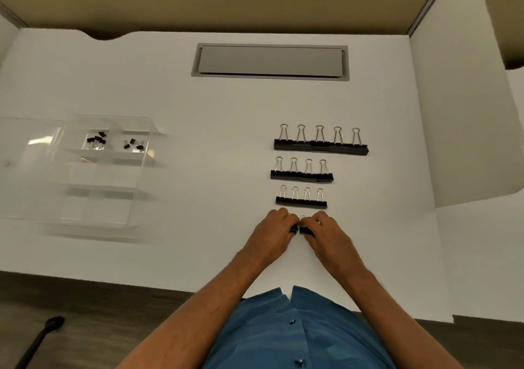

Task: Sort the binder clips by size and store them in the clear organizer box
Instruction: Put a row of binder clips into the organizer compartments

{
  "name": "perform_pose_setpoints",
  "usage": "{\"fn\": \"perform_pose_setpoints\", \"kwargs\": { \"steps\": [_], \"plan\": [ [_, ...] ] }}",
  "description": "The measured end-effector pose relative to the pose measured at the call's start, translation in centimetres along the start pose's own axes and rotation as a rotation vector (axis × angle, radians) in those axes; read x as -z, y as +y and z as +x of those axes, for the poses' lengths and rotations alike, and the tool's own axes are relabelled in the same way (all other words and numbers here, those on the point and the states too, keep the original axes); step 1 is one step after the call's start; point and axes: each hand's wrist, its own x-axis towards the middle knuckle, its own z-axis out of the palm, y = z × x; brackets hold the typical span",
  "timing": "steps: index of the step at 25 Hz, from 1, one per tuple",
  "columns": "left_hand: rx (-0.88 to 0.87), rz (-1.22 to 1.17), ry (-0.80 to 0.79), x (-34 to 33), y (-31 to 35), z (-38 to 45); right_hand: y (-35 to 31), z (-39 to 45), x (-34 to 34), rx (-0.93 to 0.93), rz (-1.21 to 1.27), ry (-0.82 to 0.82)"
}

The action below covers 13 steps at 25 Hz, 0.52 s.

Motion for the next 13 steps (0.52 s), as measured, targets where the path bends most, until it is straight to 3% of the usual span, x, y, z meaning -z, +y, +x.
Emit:
{"fn": "perform_pose_setpoints", "kwargs": {
  "steps": [13],
  "plan": [
    [0.005,-0.017,-0.023,1.1,-1.1,-0.8,-1.5,1.1,0.0,0.069,-0.116,0.027]
  ]
}}
